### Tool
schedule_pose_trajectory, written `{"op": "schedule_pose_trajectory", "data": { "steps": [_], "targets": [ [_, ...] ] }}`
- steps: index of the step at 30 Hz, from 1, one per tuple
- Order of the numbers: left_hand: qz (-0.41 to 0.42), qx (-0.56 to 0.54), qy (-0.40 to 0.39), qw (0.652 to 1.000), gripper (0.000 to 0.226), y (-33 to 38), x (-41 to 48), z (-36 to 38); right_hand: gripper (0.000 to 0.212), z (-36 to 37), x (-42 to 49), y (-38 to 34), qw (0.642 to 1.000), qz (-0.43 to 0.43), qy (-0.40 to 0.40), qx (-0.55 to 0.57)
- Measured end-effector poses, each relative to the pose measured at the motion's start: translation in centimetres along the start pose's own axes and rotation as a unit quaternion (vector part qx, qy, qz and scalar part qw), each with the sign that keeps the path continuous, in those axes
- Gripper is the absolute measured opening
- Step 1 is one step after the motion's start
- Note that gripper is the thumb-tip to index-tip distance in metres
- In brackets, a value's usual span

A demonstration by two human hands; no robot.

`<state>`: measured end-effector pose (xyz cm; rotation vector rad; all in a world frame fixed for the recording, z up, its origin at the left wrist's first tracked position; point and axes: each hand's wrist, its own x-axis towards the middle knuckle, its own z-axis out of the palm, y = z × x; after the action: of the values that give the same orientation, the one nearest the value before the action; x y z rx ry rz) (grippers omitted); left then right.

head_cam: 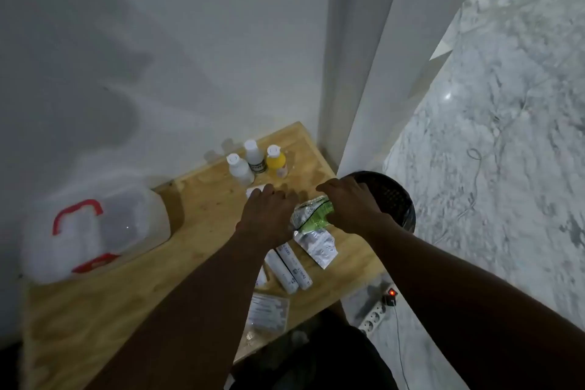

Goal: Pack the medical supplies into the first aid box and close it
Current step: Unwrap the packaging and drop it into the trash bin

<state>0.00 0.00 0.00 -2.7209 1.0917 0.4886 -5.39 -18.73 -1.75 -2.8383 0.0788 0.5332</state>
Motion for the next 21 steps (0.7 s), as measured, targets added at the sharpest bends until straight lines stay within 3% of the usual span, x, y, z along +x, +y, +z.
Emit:
{"op": "schedule_pose_trajectory", "data": {
  "steps": [9,21],
  "targets": [
    [0.009,0.034,0.012,0.999,0.066,0.3,1.7,1.0,0.054,0.6,1.0,0.6,0.999,0.022,0.004,-0.043],
    [-0.002,0.024,0.035,0.999,0.052,1.1,2.8,1.4,0.049,0.9,1.2,1.9,0.995,0.069,-0.02,0.067]
  ]
}}
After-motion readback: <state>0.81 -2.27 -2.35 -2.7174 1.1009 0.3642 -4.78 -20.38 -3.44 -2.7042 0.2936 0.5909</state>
